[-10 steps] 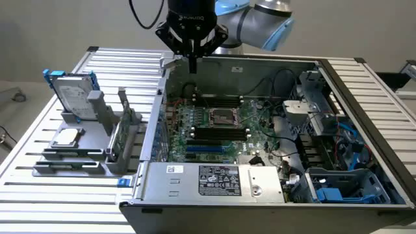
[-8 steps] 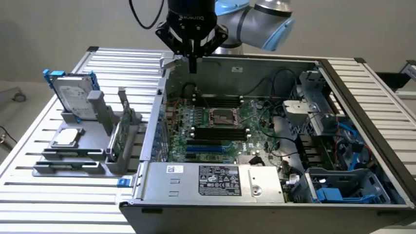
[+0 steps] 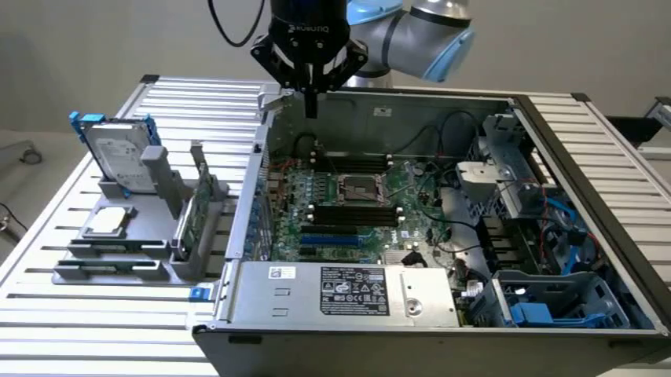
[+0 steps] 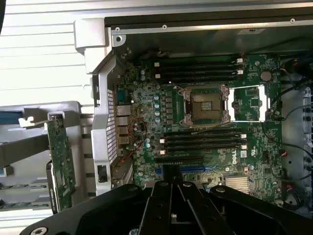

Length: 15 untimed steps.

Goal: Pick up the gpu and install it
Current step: 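Reach for the gpu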

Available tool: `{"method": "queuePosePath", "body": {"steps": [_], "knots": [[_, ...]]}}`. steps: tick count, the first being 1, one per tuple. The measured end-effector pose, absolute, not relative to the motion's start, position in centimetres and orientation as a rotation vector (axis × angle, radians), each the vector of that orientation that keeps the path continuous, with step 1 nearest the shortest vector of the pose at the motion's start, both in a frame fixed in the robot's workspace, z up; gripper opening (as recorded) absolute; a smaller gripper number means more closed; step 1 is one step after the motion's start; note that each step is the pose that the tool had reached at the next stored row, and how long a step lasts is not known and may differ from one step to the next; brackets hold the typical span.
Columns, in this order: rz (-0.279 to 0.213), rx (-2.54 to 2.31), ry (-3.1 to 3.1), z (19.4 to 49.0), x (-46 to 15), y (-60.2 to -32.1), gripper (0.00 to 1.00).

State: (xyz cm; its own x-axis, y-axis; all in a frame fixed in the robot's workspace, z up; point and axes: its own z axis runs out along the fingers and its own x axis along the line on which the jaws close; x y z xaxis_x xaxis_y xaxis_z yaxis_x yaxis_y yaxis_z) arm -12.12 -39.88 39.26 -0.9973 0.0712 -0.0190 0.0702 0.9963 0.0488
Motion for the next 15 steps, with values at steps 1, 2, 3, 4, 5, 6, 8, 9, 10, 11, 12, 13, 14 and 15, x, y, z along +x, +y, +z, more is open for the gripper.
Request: {"method": "queuePosePath", "body": {"steps": [1,2,3,4,5,6,8,9,10,11,12,13,14,15], "knots": [[0.075,0.110,3.118,39.3,-12.1,-39.9,0.11],[0.075,0.110,3.118,39.3,-12.1,-39.9,0.11],[0.075,0.110,3.118,39.3,-12.1,-39.9,0.11],[0.075,0.110,3.118,39.3,-12.2,-39.9,0.11],[0.075,0.110,3.118,39.3,-12.2,-39.9,0.11],[0.075,0.111,3.118,39.3,-12.3,-39.9,0.11],[0.075,0.110,3.118,39.3,-13.0,-39.9,0.11],[0.075,0.110,3.118,39.3,-13.4,-39.9,0.11],[0.075,0.111,3.118,39.3,-13.9,-39.9,0.11],[0.075,0.110,3.118,39.3,-14.3,-39.9,0.11],[0.075,0.111,3.119,39.2,-14.8,-39.9,0.11],[0.075,0.111,3.120,39.2,-15.2,-39.9,0.11],[0.075,0.111,3.121,39.2,-15.5,-39.9,0.11],[0.075,0.111,3.122,39.2,-15.9,-39.9,0.11]]}}
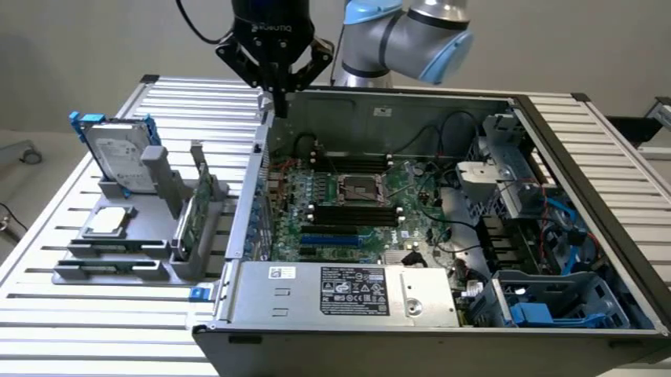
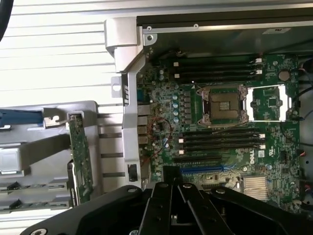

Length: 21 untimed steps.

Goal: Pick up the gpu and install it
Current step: 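Reach for the gpu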

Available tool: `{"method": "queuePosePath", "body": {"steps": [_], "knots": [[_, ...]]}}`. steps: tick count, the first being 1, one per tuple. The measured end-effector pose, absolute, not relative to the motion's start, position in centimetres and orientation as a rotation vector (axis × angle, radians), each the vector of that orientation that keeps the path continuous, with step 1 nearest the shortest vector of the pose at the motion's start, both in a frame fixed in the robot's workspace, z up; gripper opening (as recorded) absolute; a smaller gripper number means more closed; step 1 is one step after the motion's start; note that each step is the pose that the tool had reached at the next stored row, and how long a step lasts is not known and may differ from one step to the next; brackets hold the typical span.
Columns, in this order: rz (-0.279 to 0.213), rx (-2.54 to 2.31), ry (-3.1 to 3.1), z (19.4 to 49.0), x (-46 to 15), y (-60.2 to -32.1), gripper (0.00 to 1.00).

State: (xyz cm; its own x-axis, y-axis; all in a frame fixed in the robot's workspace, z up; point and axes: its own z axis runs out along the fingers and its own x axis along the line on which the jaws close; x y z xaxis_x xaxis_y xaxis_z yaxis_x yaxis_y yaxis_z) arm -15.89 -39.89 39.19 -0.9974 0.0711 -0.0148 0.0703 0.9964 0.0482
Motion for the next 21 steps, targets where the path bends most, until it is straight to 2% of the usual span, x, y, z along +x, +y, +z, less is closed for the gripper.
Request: {"method": "queuePosePath", "body": {"steps": [21], "knots": [[0.061,0.110,3.127,37.4,-25.1,-39.9,0.11]]}}
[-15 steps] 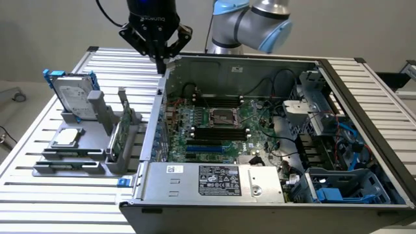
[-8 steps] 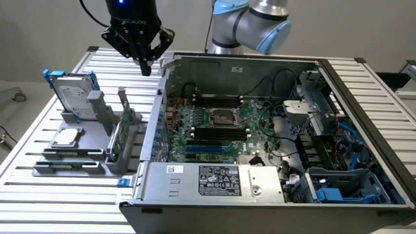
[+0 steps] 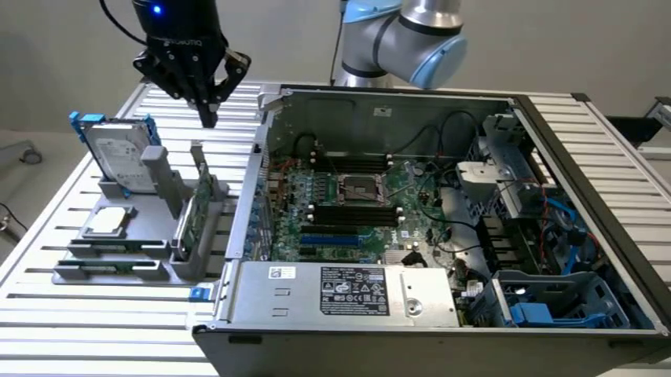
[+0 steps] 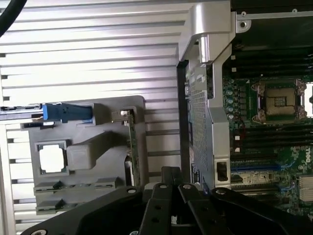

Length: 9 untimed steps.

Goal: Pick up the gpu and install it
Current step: 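Reach for the gpu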

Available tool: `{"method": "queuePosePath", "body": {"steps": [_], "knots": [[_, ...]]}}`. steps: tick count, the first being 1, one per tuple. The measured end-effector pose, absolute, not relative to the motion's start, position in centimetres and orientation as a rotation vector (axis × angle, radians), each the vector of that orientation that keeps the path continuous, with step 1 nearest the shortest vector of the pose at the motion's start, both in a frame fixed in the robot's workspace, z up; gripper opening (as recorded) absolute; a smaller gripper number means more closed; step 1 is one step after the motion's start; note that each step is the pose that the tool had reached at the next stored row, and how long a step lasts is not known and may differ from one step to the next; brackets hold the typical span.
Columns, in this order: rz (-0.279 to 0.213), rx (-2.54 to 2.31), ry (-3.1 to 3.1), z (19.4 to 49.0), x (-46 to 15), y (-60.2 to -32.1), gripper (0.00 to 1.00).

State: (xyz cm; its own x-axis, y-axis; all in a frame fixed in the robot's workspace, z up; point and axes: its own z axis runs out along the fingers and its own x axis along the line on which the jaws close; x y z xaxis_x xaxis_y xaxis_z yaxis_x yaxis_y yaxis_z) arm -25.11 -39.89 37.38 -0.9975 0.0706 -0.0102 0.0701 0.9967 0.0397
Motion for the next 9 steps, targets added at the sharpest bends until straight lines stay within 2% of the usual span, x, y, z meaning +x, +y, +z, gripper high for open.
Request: {"method": "queuePosePath", "body": {"steps": [9], "knots": [[0.049,0.110,3.130,36.6,-28.6,-39.9,0.11]]}}
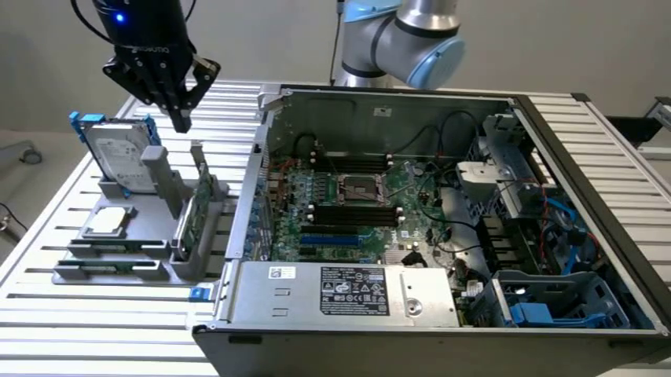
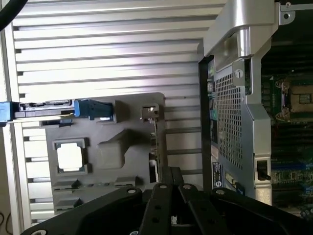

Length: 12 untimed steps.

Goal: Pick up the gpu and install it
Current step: 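Reach for the gpu, then pick up the gpu and move the gpu toward the slot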

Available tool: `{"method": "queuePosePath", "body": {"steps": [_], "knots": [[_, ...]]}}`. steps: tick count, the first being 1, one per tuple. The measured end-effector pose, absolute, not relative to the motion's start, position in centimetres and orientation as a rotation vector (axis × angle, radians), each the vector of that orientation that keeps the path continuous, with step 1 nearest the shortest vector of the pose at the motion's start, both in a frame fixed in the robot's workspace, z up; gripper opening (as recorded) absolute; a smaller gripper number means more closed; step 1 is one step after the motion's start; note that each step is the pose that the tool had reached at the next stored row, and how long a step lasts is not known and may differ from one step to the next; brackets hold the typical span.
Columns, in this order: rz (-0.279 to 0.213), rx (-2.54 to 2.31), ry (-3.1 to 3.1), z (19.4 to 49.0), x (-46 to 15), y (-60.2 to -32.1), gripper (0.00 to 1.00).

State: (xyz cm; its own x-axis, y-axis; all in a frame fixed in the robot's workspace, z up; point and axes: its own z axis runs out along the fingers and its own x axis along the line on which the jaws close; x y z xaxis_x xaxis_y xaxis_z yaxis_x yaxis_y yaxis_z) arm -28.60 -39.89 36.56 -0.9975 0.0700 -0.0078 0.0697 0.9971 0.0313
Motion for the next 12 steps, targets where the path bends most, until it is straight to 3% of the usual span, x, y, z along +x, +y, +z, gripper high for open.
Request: {"method": "queuePosePath", "body": {"steps": [12], "knots": [[0.042,0.109,3.134,36.50,-28.80,-39.89,0.11]]}}
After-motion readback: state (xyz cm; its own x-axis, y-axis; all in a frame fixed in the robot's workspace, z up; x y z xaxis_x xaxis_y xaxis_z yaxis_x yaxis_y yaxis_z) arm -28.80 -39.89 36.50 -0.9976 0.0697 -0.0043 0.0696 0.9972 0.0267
